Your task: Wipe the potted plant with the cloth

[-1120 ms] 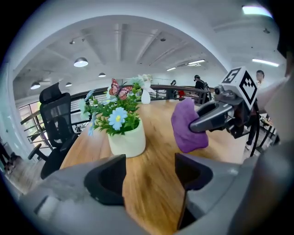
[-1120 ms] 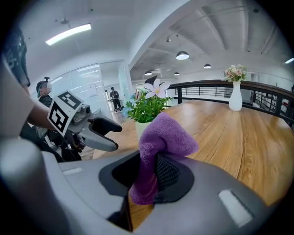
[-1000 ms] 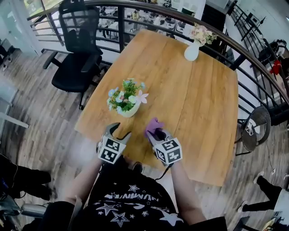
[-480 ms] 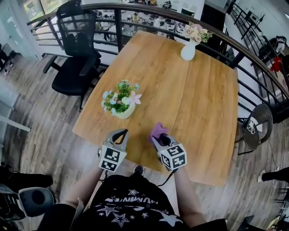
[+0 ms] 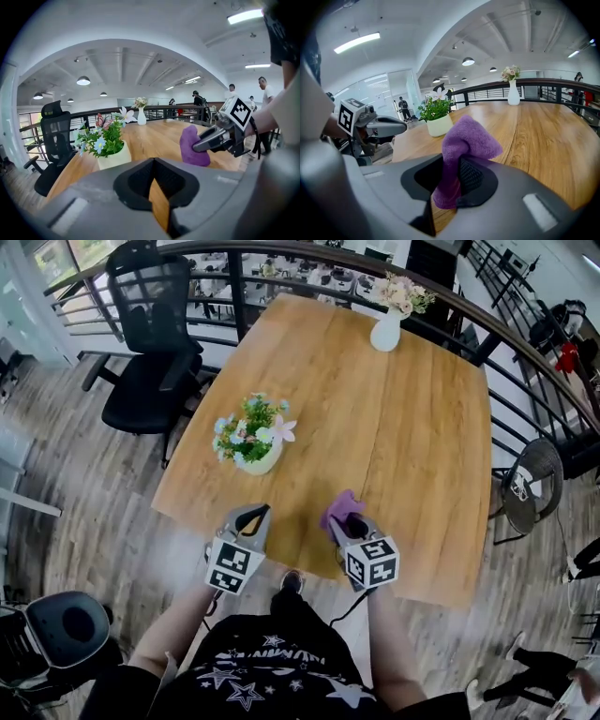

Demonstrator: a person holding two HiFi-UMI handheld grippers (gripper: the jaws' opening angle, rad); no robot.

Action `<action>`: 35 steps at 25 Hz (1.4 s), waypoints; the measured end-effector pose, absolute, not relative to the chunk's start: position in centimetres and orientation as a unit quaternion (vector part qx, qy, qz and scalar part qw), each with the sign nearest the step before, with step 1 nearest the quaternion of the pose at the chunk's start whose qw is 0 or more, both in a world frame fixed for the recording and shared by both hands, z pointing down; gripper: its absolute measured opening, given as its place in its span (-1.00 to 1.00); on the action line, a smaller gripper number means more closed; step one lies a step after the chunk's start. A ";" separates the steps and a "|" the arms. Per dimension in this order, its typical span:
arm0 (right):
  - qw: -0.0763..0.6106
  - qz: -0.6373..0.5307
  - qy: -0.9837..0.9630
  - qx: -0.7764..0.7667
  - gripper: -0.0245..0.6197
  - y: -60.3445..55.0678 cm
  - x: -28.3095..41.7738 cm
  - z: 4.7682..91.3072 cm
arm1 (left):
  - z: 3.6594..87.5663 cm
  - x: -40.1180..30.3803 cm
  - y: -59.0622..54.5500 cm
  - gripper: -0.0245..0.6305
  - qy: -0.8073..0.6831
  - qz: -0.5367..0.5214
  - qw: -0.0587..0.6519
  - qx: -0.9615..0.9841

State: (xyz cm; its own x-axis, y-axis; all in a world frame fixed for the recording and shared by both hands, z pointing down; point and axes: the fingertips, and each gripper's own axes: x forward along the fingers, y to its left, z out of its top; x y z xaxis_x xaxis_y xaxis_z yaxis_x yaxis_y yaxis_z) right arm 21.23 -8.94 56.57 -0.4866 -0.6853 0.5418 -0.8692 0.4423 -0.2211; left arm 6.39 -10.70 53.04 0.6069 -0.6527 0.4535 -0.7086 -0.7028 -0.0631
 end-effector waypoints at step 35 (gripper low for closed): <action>0.175 0.199 -0.797 0.542 -0.67 17.7 10.5 51.5 | 49.3 -5.3 15.6 -0.92 -0.339 0.155 0.066 0.926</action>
State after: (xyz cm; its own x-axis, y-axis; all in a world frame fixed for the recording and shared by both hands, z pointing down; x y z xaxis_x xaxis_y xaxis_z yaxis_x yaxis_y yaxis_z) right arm 10.53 17.66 51.45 -0.3510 -0.7948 0.4951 -0.9342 0.3334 -0.1271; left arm -5.27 15.57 49.26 0.7226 -0.6066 0.3315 -0.6476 -0.7618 0.0177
